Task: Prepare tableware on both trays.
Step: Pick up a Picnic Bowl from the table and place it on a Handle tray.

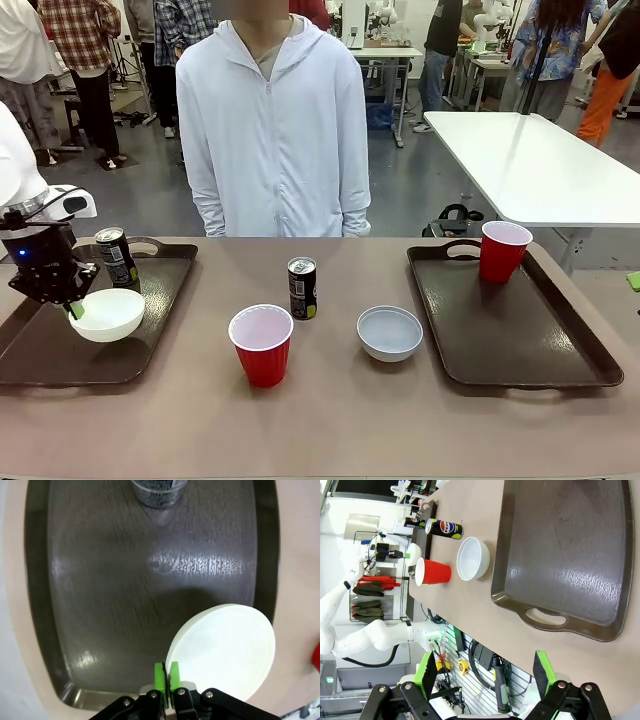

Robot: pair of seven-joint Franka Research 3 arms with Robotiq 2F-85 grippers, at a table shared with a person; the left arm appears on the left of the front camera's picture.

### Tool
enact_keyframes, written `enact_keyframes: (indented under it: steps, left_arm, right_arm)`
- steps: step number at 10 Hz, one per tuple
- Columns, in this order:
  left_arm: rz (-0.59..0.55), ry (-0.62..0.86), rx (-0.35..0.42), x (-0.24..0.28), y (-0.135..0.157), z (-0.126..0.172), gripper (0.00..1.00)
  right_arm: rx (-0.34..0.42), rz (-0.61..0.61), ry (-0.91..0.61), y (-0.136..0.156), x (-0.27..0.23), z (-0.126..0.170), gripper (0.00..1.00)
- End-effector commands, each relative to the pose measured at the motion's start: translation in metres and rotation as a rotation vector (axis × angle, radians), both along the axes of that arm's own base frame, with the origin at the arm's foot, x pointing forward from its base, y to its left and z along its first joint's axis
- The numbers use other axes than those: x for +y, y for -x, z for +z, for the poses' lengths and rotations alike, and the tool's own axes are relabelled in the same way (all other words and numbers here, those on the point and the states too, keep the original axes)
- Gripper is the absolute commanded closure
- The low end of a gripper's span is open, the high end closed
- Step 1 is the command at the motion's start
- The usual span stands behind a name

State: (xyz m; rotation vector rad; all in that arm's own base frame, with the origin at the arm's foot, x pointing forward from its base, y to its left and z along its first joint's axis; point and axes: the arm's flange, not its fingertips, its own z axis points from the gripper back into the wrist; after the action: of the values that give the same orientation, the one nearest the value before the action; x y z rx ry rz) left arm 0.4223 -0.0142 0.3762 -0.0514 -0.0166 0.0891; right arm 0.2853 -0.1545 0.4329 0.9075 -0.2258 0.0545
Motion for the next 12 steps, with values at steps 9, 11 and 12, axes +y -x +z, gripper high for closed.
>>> enact_keyframes:
  steps: [9,11,12]
  left_arm:
    - [-0.004,-0.084,0.0,-0.008,0.008,0.015,0.35]
    - [-0.044,-0.094,0.017,-0.024,0.024,0.042,0.15]
    - [-0.05,-0.105,0.01,-0.031,0.031,0.058,0.06]
  right_arm:
    - [-0.014,0.002,-0.018,-0.001,0.0,0.0,0.0]
    - [-0.014,0.002,-0.018,-0.001,0.0,0.0,0.0]
    - [-0.014,0.002,-0.018,-0.001,0.0,0.0,0.0]
